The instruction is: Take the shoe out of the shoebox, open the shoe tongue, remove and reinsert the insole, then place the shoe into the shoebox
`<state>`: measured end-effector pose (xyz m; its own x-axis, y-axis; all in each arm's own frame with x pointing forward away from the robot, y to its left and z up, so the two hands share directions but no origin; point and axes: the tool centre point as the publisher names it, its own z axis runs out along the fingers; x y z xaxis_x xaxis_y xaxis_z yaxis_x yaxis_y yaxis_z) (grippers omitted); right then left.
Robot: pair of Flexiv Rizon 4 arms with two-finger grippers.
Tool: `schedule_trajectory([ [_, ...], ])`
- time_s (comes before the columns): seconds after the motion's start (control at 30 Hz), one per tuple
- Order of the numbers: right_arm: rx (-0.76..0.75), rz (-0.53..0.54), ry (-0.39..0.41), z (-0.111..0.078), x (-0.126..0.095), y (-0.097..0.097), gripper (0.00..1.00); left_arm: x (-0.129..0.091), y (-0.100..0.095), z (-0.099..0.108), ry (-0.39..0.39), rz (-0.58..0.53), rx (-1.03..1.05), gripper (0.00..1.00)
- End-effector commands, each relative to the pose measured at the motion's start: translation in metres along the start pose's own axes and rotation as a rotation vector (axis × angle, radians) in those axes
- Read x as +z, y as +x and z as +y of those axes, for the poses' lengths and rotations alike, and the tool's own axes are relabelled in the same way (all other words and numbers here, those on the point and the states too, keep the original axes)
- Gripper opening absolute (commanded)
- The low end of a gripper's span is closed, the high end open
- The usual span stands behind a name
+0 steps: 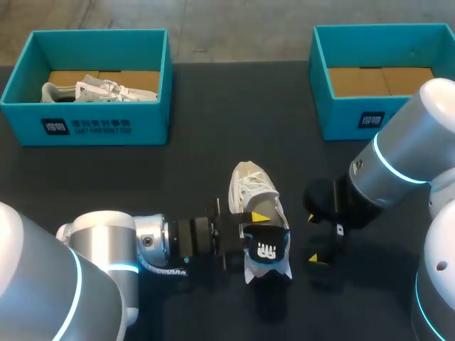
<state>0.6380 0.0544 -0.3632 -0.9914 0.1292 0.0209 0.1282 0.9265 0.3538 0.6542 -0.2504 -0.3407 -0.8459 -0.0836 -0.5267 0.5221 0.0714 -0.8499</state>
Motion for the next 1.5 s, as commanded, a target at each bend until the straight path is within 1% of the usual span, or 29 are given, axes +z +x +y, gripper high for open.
schedule_trajectory([
  [0.03, 0.0, -0.003, 0.002, 0.0, 0.0, 0.001, 1.0, -0.004, 0.005, -0.008, -0.011, -0.002, 0.001, 0.31],
  [0.13, 0.0, -0.003, 0.002, 0.0, 0.0, 0.001, 1.0, -0.005, 0.005, -0.012, -0.014, 0.001, 0.002, 0.34],
  [0.4, 0.0, -0.003, 0.002, 0.0, 0.0, 0.001, 1.0, -0.006, 0.004, -0.018, -0.051, 0.011, 0.006, 0.29],
  [0.77, 0.0, -0.003, 0.002, 0.0, 0.0, 0.001, 1.0, -0.005, 0.005, -0.028, -0.087, 0.007, -0.002, 0.32],
  [0.93, 0.0, -0.003, 0.002, 0.0, 0.0, 0.001, 1.0, -0.007, 0.007, -0.033, -0.095, 0.007, -0.005, 0.31],
  [1.13, 0.0, -0.003, 0.002, 0.0, 0.0, 0.001, 1.0, -0.009, 0.01, -0.038, -0.124, 0.013, -0.005, 0.26],
  [1.23, 0.0, -0.003, 0.002, 0.0, 0.0, 0.001, 1.0, -0.009, 0.011, -0.039, -0.141, 0.014, -0.004, 0.28],
  [1.3, 0.0, -0.003, 0.002, 0.0, 0.0, 0.001, 1.0, -0.009, 0.011, -0.038, -0.148, 0.011, -0.003, 0.27],
  [1.37, 0.0, -0.003, 0.002, 0.0, 0.0, 0.001, 1.0, -0.008, 0.012, -0.038, -0.156, 0.008, 0.0, 0.23],
  [1.4, 0.0, -0.003, 0.002, 0.0, 0.0, 0.001, 1.0, -0.008, 0.012, -0.038, -0.158, 0.008, 0.0, 0.15],
  [1.43, 0.0, -0.003, 0.002, 0.0, 0.0, 0.001, 1.0, -0.007, 0.013, -0.038, -0.159, 0.007, 0.002, 0.0],
  [1.5, 0.0, -0.003, 0.002, 0.0, 0.0, 0.001, 1.0, -0.007, 0.014, -0.039, -0.16, 0.008, 0.007, 0.0],
])
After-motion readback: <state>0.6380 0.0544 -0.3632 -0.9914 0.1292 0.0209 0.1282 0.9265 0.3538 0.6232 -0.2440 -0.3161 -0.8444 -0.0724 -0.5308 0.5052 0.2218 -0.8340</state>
